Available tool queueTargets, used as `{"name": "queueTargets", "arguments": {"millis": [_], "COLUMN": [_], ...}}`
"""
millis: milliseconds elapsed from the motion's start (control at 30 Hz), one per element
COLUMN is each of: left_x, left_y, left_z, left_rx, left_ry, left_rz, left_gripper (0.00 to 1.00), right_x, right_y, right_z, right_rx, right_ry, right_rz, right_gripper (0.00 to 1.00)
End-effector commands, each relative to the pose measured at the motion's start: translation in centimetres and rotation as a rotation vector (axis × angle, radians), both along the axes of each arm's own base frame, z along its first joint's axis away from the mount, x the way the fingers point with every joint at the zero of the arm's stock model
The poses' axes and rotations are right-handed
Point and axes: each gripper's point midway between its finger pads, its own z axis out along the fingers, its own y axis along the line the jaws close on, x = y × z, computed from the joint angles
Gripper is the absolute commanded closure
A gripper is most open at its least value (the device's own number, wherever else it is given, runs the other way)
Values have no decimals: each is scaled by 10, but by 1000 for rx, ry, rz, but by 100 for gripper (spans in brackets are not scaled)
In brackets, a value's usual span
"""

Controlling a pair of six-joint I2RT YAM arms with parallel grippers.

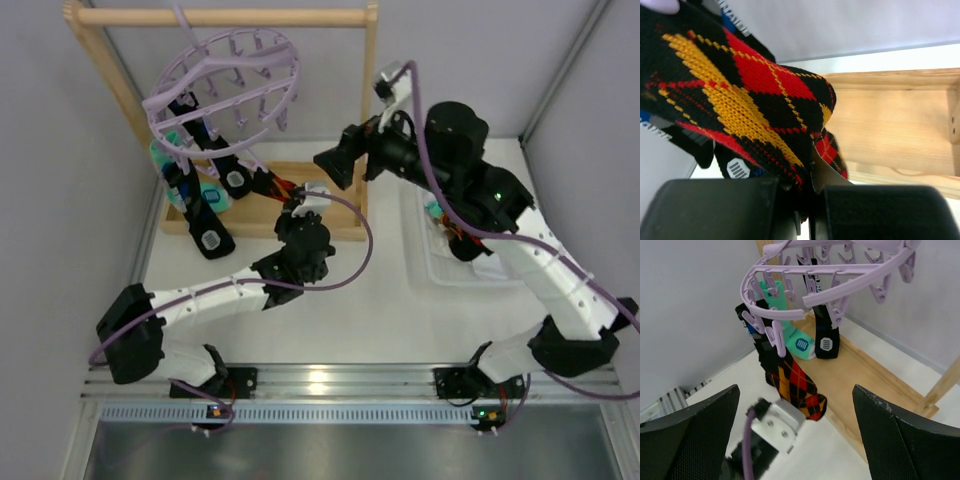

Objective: Remove the socks clipped to the hanger

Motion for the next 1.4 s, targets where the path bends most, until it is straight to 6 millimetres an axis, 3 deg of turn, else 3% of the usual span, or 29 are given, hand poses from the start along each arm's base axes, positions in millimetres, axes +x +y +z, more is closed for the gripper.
{"name": "queueTargets", "arguments": {"millis": [0,300,600,900,1367], "left_x": [16,34,36,34,29], "left_y": [-24,-33,-35,-30,-23], "left_z": [23,25,23,32,37], "left_rx": [-22,6,22,26,19], "left_ry": [-29,-22,-14,-23,-31], "left_rz": [-76,-83,-95,-91,-80], "left_gripper": [100,100,100,100,100], "right_x": [15,33,49,68,92], "right_y": [13,89,131,151,164], "right_z": [-10,-27,-31,-44,-61], "right_rx": [-182,-339,-362,-422,-431], "right_ry": [-10,-126,-267,-345,-373], "right_rz": [-138,-170,-183,-211,-270], "right_gripper": [10,12,16,27,31]}}
